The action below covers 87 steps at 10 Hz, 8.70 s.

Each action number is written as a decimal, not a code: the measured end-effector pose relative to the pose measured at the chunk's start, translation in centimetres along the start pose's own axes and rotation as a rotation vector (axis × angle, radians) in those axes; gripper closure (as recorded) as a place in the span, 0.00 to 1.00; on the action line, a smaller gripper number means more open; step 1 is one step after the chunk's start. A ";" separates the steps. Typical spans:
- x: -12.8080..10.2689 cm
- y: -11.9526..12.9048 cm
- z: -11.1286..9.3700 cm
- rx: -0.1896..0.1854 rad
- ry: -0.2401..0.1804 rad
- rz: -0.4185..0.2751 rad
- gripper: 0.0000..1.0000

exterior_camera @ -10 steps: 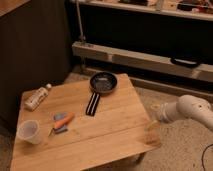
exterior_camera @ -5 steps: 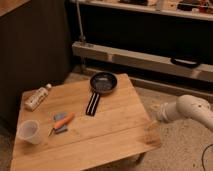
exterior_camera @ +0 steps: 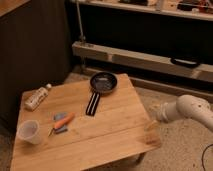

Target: Push the ceramic bowl across the table

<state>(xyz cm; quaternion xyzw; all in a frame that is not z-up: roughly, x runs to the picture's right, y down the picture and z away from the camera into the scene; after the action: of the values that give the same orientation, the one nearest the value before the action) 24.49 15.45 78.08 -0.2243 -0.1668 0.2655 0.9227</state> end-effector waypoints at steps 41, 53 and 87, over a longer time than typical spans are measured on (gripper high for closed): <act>-22.7 -22.2 11.2 0.249 -0.230 -0.361 1.00; -23.7 -19.7 13.5 0.134 -0.266 -0.441 0.86; -23.7 -5.3 22.3 -0.509 -0.074 -0.780 1.00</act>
<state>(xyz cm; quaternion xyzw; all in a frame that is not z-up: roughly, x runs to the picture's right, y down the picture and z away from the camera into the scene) -1.88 5.32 95.07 -0.3544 -0.3315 -0.1430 0.8626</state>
